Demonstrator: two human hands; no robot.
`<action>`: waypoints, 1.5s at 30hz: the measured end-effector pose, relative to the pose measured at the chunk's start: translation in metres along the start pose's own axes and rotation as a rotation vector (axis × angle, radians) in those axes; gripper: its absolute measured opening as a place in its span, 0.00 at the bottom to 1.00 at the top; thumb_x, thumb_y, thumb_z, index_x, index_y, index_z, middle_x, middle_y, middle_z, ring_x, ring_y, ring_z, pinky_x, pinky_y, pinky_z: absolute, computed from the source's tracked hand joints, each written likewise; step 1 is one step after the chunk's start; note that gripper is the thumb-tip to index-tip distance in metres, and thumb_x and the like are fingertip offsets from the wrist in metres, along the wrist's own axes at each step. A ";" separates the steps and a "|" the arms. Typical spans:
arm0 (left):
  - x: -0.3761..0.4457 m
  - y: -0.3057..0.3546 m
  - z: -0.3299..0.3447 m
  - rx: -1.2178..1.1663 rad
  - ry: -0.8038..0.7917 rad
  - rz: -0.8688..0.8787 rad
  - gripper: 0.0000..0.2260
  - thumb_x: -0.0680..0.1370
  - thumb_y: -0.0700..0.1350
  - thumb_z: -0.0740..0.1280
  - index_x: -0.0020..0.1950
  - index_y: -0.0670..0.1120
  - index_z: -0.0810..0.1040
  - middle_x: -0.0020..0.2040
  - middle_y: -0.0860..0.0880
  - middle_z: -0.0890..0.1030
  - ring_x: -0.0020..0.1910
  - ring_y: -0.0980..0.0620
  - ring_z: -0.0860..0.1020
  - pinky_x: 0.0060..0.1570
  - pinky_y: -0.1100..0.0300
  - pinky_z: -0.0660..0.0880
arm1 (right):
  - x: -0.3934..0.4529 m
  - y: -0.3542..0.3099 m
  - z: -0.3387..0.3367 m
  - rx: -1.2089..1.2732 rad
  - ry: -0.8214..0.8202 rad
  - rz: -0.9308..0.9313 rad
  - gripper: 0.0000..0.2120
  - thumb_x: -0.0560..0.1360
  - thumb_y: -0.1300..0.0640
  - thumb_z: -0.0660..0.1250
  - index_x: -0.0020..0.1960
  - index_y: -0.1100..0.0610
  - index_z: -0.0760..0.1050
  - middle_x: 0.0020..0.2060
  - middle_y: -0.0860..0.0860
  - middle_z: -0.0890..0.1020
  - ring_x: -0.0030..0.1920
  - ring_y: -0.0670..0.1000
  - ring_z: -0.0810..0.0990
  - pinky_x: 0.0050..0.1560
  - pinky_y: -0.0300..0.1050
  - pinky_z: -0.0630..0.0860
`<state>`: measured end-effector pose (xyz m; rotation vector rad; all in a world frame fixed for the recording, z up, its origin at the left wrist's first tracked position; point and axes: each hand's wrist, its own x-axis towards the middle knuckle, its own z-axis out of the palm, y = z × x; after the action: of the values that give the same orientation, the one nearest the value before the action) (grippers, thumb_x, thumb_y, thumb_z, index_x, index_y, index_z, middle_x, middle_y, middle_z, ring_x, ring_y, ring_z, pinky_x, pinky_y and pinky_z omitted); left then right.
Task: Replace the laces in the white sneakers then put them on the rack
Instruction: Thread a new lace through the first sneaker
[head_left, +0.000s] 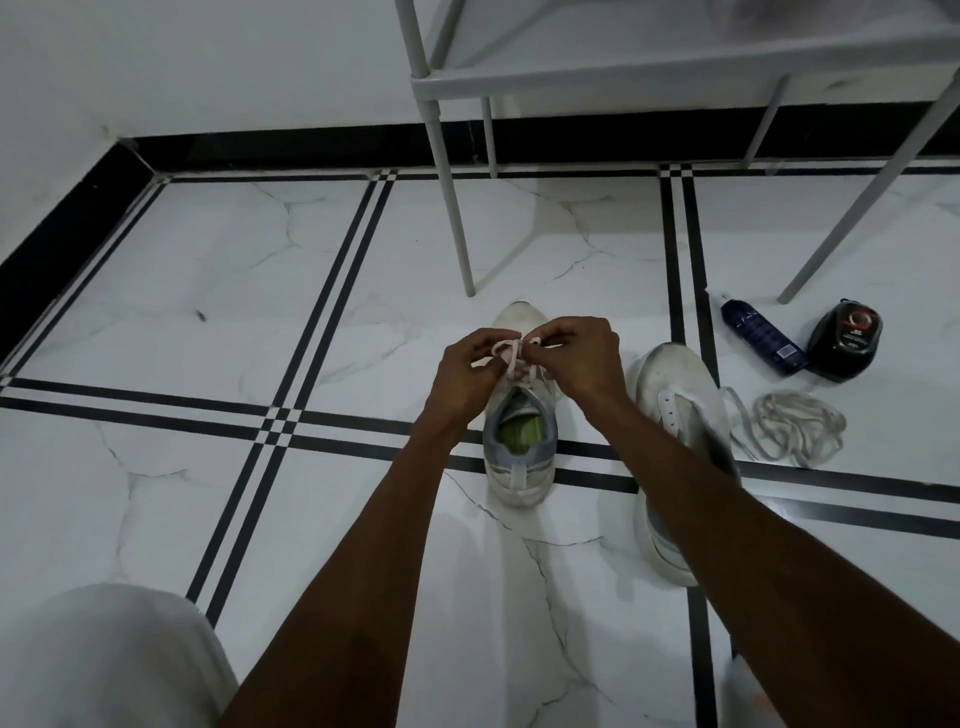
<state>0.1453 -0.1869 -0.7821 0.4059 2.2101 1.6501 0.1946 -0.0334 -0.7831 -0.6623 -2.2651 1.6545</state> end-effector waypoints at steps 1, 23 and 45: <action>0.000 -0.002 -0.001 0.022 0.021 0.017 0.08 0.80 0.39 0.69 0.58 0.42 0.84 0.53 0.46 0.86 0.55 0.50 0.83 0.53 0.59 0.79 | 0.001 -0.001 -0.003 0.025 -0.017 0.031 0.05 0.65 0.58 0.80 0.38 0.56 0.85 0.35 0.49 0.86 0.38 0.48 0.86 0.46 0.52 0.84; -0.032 -0.029 -0.018 -0.618 0.361 -0.611 0.06 0.81 0.40 0.68 0.52 0.39 0.83 0.42 0.45 0.85 0.42 0.52 0.83 0.37 0.65 0.79 | -0.023 0.037 -0.063 -0.413 -0.028 0.182 0.12 0.69 0.57 0.79 0.33 0.53 0.77 0.32 0.54 0.84 0.37 0.58 0.84 0.42 0.55 0.83; -0.027 -0.024 -0.016 -0.701 0.432 -0.566 0.08 0.79 0.31 0.64 0.56 0.36 0.79 0.44 0.39 0.82 0.40 0.49 0.81 0.45 0.61 0.81 | -0.021 0.033 -0.070 0.279 -0.145 0.509 0.07 0.74 0.75 0.67 0.51 0.70 0.77 0.48 0.69 0.82 0.48 0.64 0.85 0.51 0.57 0.83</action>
<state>0.1619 -0.2190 -0.7976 -0.7440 1.5785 2.1133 0.2519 0.0217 -0.7910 -1.1461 -1.9991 2.2619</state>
